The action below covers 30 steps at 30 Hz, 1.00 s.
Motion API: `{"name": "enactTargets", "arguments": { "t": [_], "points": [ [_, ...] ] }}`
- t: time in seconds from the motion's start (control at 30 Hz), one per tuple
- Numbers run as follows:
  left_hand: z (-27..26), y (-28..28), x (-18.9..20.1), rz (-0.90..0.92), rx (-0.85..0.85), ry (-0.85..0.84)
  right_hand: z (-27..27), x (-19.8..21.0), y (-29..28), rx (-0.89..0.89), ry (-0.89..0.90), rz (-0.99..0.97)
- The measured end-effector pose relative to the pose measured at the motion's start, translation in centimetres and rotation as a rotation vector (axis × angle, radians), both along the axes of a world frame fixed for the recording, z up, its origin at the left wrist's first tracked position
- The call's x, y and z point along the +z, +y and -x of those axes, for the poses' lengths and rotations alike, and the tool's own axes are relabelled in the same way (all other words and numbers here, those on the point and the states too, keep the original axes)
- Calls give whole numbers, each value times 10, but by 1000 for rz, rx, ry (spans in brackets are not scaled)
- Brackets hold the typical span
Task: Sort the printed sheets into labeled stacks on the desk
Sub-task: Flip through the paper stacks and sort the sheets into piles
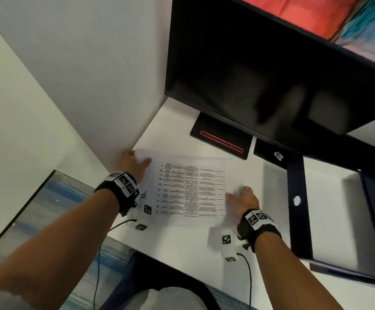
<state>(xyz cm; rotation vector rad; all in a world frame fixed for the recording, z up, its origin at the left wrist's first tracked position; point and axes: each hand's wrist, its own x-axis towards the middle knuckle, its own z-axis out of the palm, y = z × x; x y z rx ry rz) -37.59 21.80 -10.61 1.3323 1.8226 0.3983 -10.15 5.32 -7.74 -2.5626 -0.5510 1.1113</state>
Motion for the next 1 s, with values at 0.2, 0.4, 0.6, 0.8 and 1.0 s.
{"name": "enactTargets", "arguments": {
  "t": [0.2,0.4,0.6,0.8,1.0],
  "points": [
    [4,-33,-14,123,-12,15,9,-15,1,-27,3,28],
    [18,-32,6,217,-113,38,3,-11,10,-86,53,14],
    [19,-46,30,-87,-78,-296,0,-12,14,-101,178,-104],
    [36,-44,77,-170,-97,-587,-11,15,15,-243,400,-539],
    [6,-42,124,-506,16,-600,6,79,24,-190,228,-954]
  ]
}}
